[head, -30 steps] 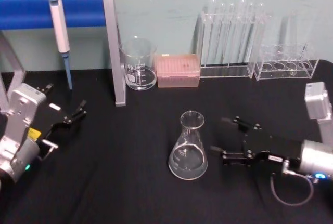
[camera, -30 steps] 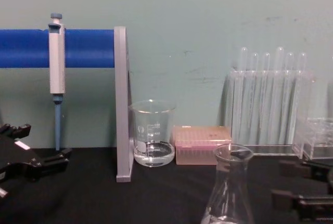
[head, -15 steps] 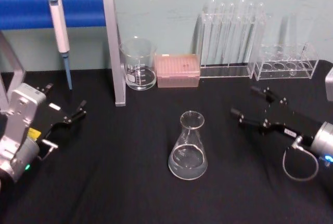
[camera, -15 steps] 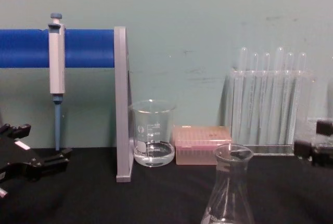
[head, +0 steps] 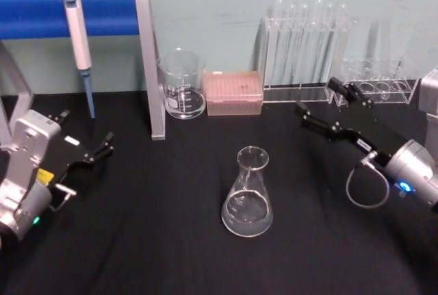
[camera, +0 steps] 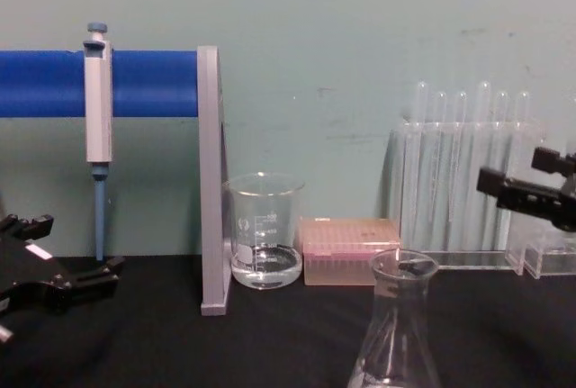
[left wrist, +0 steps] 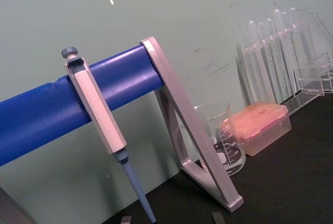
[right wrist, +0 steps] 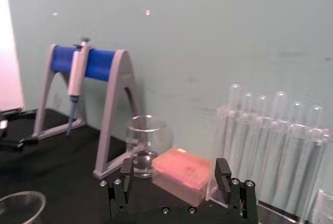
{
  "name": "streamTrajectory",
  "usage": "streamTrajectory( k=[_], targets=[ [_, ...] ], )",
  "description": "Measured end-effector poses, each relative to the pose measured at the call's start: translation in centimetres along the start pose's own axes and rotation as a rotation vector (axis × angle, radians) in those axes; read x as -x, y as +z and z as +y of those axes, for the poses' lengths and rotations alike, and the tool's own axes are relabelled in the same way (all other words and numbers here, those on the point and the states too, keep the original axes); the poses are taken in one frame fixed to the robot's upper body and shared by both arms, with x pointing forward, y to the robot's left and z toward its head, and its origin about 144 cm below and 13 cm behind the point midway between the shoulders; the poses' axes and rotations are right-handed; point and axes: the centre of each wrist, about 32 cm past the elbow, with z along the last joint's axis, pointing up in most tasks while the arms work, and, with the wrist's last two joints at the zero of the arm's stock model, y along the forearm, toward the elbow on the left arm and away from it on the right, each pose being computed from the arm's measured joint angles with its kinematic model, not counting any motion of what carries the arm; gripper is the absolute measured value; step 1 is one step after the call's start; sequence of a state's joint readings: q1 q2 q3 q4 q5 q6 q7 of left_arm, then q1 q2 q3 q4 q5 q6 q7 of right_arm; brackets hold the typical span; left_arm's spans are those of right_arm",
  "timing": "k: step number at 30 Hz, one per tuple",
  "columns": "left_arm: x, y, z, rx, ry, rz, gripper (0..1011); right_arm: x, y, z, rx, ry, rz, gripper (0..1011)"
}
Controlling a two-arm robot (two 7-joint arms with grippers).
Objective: Grasp the erlenmeyer flask with one hand, shake it three times, then place it back.
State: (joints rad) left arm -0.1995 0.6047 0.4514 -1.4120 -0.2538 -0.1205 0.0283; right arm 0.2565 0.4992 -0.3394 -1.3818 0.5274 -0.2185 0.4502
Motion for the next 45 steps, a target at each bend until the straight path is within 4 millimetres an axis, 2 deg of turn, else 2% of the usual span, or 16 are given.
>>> streamTrajectory(
  k=[10, 20, 45],
  targets=[
    [0.0, 0.0, 0.0, 0.0, 0.0, 0.0, 1001, 1.6, -1.7, 0.3, 0.063, -0.179, 0.042, 1003],
    [0.0, 0.0, 0.0, 0.0, 0.0, 0.0, 1001, 1.8, -3.1, 0.4, 0.167, -0.198, 0.084, 1003],
    [0.0, 0.0, 0.0, 0.0, 0.0, 0.0, 1001, 1.6, -3.3, 0.4, 0.192, -0.186, 0.097, 1003]
  ],
)
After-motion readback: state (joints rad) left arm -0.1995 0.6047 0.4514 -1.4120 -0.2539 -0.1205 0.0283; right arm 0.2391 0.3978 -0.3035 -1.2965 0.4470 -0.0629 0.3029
